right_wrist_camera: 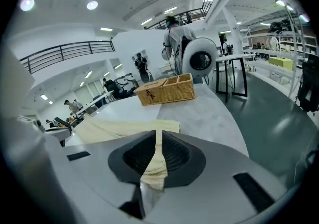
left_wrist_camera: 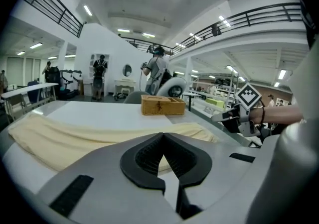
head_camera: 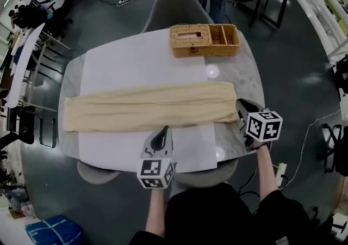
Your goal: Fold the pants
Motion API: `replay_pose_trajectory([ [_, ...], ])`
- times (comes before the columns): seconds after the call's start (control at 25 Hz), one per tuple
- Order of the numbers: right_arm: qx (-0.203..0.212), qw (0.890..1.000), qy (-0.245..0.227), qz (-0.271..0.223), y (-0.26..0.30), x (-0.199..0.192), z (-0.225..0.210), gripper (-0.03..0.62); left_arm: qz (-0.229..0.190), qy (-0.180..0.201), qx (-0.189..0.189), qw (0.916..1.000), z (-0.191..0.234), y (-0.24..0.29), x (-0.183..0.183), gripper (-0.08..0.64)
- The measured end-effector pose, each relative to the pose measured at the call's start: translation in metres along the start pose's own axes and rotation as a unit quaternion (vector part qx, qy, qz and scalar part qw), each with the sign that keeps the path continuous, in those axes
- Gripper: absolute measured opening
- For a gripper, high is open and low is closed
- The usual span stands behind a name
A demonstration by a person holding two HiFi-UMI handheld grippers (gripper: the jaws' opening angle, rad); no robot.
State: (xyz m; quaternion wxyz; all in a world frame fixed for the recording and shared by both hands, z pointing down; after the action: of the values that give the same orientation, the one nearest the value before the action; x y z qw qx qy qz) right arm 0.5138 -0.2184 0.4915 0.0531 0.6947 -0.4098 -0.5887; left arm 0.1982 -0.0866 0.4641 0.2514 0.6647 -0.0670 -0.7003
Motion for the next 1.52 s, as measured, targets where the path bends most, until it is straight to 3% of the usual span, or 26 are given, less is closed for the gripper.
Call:
replay_pose_trajectory([
  [0.08,-0.003,1.000,0.001,0.014,0.010,-0.005,-0.004,0.037,0.010,0.001,-0.014,0.9999,0.002,0.007,-0.001,0.014],
  [0.16,-0.009,0.999,0.017,0.027,0.019,-0.007,-0.009,0.155,0.018,0.005,-0.026,0.9995,0.005,0.014,-0.001,0.014],
  [0.44,-0.016,0.997,0.039,0.072,0.052,-0.017,-0.029,0.202,0.042,0.008,-0.048,0.9979,0.009,0.030,-0.010,0.014],
  [1.16,-0.038,0.988,0.031,0.148,0.078,-0.020,-0.038,0.204,0.052,-0.014,-0.048,0.9974,0.014,0.048,-0.013,0.014],
  [1.52,-0.052,0.985,0.006,0.165,0.081,-0.021,-0.033,0.137,0.052,-0.022,-0.043,0.9974,0.020,0.047,-0.015,0.014],
])
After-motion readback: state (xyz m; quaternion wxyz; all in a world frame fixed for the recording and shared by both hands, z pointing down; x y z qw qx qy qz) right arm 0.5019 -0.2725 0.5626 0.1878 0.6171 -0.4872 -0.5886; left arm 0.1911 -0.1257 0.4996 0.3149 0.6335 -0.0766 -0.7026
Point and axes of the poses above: the fingertips, and each gripper's own axes: y forward along the fingers, z to its left, x out of its top, the point moved 9 cm from there along -y, backward along the fingers
